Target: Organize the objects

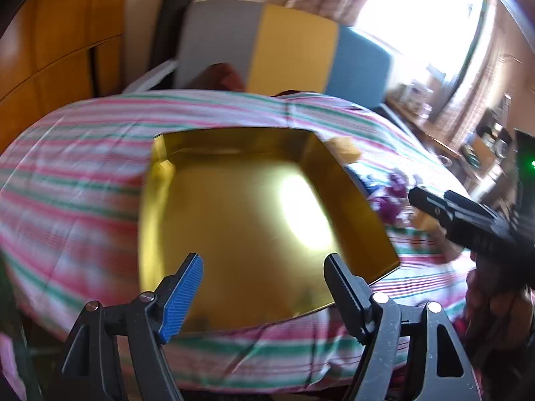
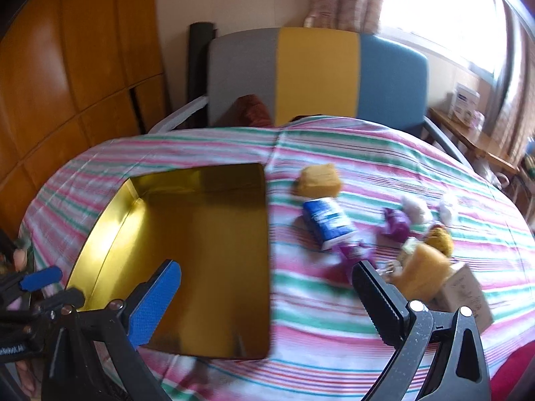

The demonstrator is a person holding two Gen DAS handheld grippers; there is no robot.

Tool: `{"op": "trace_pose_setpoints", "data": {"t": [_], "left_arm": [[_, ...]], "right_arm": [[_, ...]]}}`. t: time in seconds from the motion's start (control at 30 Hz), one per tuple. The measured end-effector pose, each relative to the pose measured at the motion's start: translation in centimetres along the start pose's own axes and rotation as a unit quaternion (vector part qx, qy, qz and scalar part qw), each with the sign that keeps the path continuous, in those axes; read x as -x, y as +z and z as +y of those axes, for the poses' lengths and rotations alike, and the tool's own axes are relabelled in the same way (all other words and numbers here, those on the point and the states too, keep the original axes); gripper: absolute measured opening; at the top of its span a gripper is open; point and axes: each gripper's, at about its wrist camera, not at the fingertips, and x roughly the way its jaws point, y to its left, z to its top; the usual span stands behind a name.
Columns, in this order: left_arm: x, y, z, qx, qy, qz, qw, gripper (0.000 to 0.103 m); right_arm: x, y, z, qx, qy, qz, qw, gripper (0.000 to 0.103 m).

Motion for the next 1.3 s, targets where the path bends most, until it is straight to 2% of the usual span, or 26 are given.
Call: {"op": "trace_pose_setpoints", "data": {"t": [0.17,0.3,0.47,0.6,0.7,0.87,0.97,1.2,1.3], "left_arm": [[-0.5,2.3,-2.8,-0.048,-0.031,-0.022,0.9982,0.076],[-1.9,3.6,-4.5,-0.058,-0.049,-0.001,0.9971,0.076],[-3.0,4.8,-6.2,-0.089,-0.040,0.002,0.9953,0.076],[-5.0,6.7,-7.5,-0.101,-0.032,0.017,0.9942,0.078],[-6.7,8.4,-8.9,-0.118,-0.034,0.020,0.9923,0.084],[-10.6,11.7,-11.7,-0.129,-0.055,0.047,0.9890,0.084],[-13.8,13.8,-13.5,-0.131,-0.053,0.066,0.9878,0.083],[-21.8,17.9,-16.5,-0.104,-0.054,0.110,0.9871,0.085],[-25.5,18.9,-16.7,-0.076,-0.044,0.144,0.9857,0.089]], "right_arm": [[0.1,1.3,-5.9,-0.026,-0.052,-0.002,0.998,0.103],[-0.6,1.6,-10.0,-0.038,-0.077,0.001,0.996,0.103],[-2.4,1.4,-13.6,-0.042,-0.081,0.007,0.996,0.103],[-4.0,0.8,-16.5,-0.087,-0.063,0.015,0.994,0.103],[-4.5,0.8,-17.5,-0.117,-0.051,0.021,0.992,0.103],[-4.2,0.7,-17.9,-0.134,-0.036,0.020,0.990,0.103],[-4.3,0.7,-17.9,-0.132,-0.029,0.021,0.991,0.103],[-4.4,0.6,-18.2,-0.140,-0.013,0.026,0.990,0.103],[-4.5,0.5,-18.5,-0.149,-0.008,0.030,0.988,0.103]]}}
